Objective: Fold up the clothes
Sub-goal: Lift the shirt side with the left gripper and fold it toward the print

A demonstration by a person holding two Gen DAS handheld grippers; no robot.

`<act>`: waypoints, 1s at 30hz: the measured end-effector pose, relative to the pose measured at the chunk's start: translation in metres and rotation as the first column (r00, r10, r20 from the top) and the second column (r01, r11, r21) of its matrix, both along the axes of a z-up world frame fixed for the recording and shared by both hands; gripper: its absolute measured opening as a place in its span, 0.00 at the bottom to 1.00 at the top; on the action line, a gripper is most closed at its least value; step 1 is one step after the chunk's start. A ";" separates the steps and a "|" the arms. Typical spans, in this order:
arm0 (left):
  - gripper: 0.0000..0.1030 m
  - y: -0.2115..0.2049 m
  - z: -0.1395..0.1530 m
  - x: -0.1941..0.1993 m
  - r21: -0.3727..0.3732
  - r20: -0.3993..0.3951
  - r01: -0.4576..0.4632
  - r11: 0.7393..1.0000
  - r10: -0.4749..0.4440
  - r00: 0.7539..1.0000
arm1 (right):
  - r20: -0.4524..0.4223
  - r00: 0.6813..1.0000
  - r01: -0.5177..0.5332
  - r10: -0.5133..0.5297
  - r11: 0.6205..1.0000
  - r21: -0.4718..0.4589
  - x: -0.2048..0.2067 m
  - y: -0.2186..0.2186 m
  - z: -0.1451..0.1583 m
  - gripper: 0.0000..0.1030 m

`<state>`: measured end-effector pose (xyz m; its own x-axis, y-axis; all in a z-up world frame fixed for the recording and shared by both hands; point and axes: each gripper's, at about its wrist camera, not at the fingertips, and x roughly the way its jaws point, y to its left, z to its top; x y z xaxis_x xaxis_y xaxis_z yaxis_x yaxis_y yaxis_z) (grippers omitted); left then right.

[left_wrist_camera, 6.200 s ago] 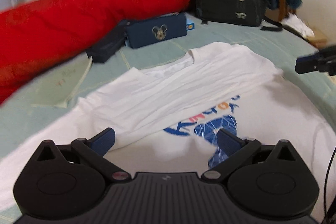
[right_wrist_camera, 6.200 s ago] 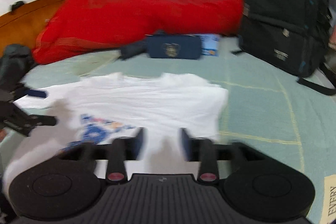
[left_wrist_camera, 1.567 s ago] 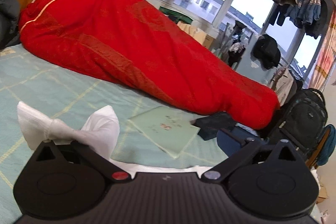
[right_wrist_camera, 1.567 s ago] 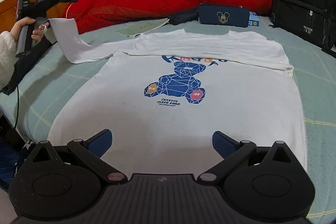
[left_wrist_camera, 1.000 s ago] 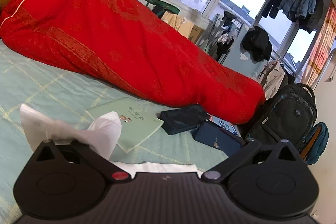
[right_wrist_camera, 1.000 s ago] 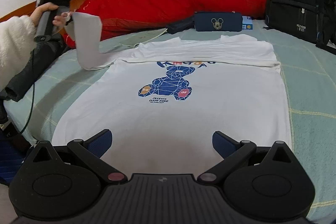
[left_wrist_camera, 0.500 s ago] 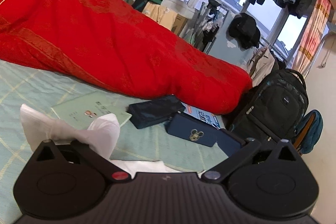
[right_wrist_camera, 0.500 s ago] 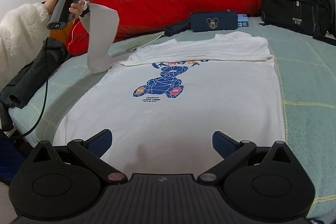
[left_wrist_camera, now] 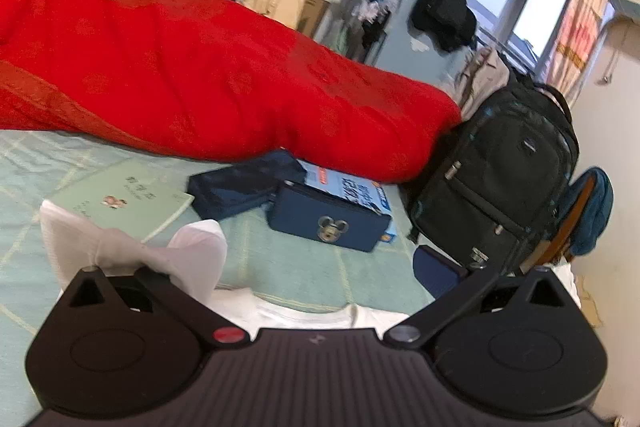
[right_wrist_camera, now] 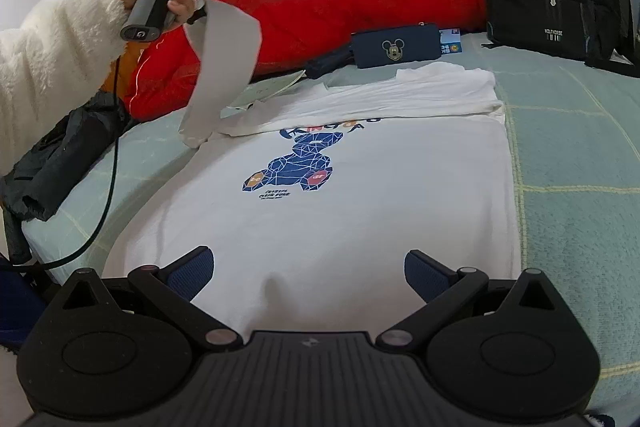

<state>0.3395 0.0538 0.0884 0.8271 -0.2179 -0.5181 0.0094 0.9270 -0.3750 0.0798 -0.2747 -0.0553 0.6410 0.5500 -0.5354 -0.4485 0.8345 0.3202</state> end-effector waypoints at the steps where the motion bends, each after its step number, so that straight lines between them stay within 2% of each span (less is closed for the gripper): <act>1: 0.99 -0.006 0.000 0.002 0.008 -0.003 0.008 1.000 -0.008 1.000 | 0.000 1.000 0.000 0.000 1.000 0.003 0.000 -0.001 0.000 1.00; 9: 0.99 -0.051 -0.003 0.018 0.074 -0.038 0.066 0.995 -0.064 0.997 | 0.004 1.000 -0.006 0.006 1.000 0.019 0.001 -0.004 -0.002 1.00; 19: 0.99 -0.103 -0.010 0.036 0.155 -0.083 0.149 0.977 -0.137 0.987 | 0.001 1.000 0.001 -0.001 0.999 0.040 0.003 -0.013 -0.005 1.00; 24: 0.99 -0.123 -0.012 0.042 0.169 -0.092 0.181 0.969 -0.167 0.982 | 0.003 1.000 0.006 -0.006 0.999 0.048 0.004 -0.017 -0.007 1.00; 30: 0.99 -0.144 -0.028 0.049 0.179 -0.118 0.218 0.959 -0.199 0.973 | -0.001 1.000 0.009 -0.009 0.999 0.052 0.006 -0.020 -0.009 1.00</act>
